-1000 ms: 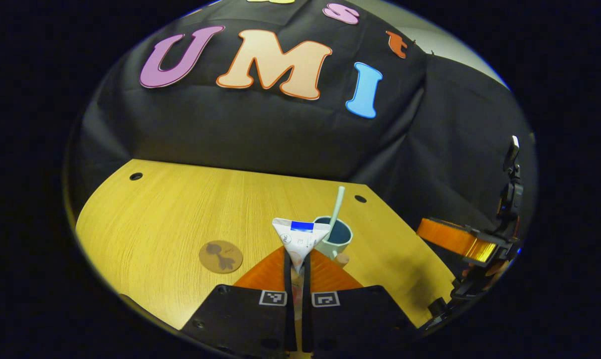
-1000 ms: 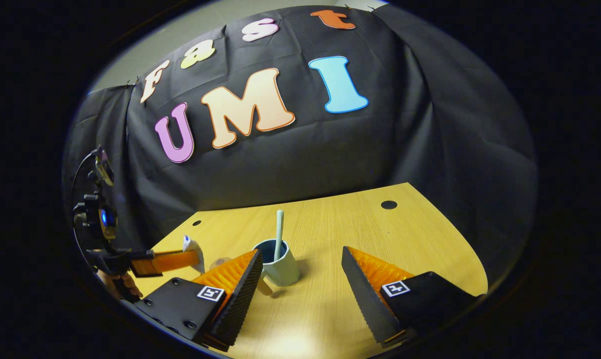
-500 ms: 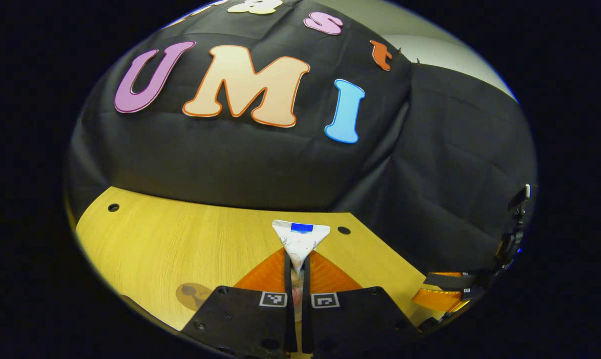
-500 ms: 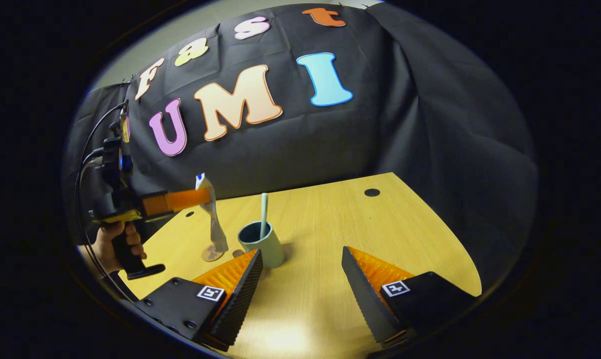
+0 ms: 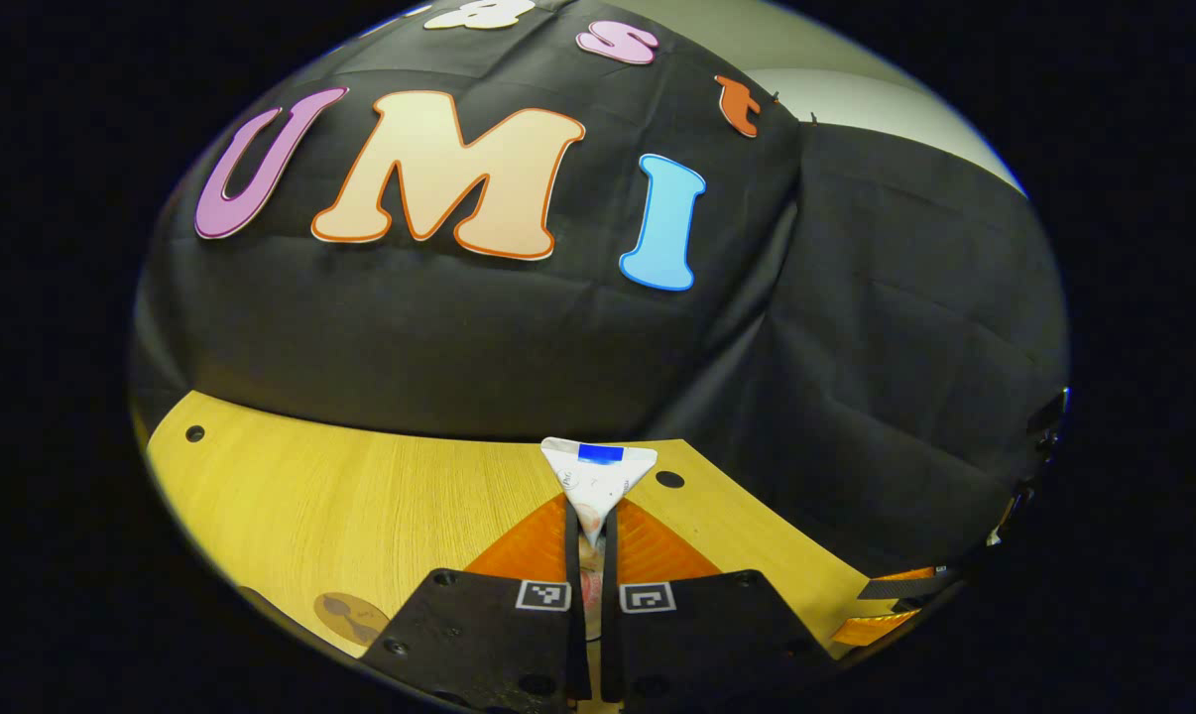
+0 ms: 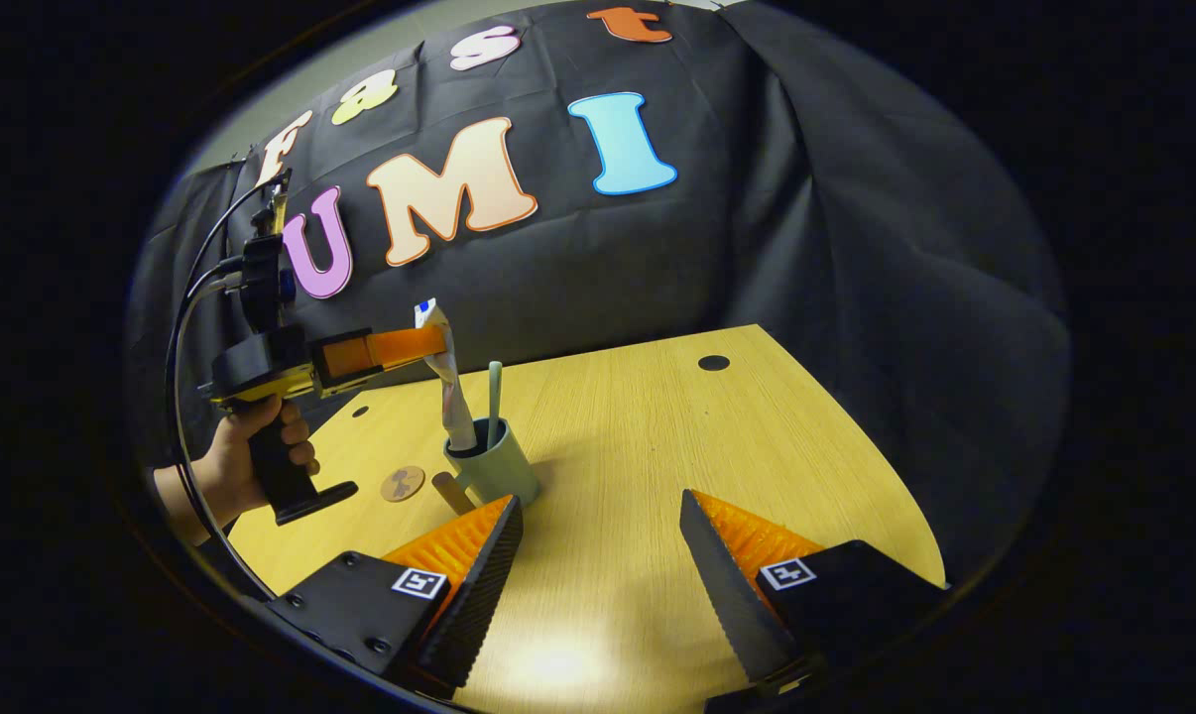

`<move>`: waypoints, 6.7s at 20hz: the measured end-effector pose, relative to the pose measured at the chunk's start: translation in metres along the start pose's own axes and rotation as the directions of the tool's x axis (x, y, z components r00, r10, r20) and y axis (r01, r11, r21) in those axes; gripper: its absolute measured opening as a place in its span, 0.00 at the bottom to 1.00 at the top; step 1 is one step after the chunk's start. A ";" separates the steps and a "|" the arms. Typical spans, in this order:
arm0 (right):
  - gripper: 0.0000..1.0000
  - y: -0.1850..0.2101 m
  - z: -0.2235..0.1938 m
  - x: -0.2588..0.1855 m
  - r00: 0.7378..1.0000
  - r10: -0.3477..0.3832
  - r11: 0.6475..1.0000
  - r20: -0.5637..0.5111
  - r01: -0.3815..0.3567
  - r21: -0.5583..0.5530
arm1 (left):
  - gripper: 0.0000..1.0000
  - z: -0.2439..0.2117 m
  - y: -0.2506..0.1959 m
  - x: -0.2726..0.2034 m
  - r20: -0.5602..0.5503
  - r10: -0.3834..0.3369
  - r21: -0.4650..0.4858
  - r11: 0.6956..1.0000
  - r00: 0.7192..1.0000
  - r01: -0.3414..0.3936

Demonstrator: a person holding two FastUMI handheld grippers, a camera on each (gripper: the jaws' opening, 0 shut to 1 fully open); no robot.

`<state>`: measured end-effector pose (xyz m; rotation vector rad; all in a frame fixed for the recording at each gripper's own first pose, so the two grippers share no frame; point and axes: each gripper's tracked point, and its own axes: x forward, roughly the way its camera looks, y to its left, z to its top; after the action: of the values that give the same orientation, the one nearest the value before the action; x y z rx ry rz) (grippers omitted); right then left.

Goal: Put the toothbrush and toothpaste on the desktop into the cup, then pick up the cup and place it on the coaster on the desktop.

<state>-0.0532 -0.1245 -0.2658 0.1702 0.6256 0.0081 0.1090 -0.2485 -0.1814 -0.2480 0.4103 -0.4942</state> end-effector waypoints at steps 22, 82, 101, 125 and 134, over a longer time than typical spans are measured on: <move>0.94 0.056 0.012 0.048 0.972 0.164 0.986 -0.165 -0.156 0.061 | 0.95 -0.005 0.047 -0.103 0.075 0.233 0.026 0.972 0.970 -0.235; 0.33 0.176 -0.120 0.162 0.652 -0.103 0.982 -0.751 -0.055 -0.182 | 0.95 -0.038 0.245 -0.263 0.022 0.441 0.044 0.896 0.897 -0.442; 0.33 0.312 -0.131 0.178 0.659 -0.043 0.926 -0.751 -0.256 -0.277 | 0.95 -0.045 0.285 -0.297 0.016 0.509 -0.015 0.861 0.861 -0.509; 1.00 0.314 -0.088 0.140 0.809 0.032 0.886 -0.587 -0.296 -0.358 | 0.95 -0.030 0.252 -0.269 0.042 0.460 0.014 0.887 0.887 -0.461; 1.00 0.237 -0.017 0.071 0.948 0.128 0.908 -0.290 -0.229 -0.350 | 0.95 0.001 0.154 -0.212 0.086 0.375 0.061 0.923 0.923 -0.381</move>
<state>0.0052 0.1158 -0.2827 -0.1542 0.8580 0.3354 0.0026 -0.0103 -0.1627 -0.1067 0.3558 -0.1188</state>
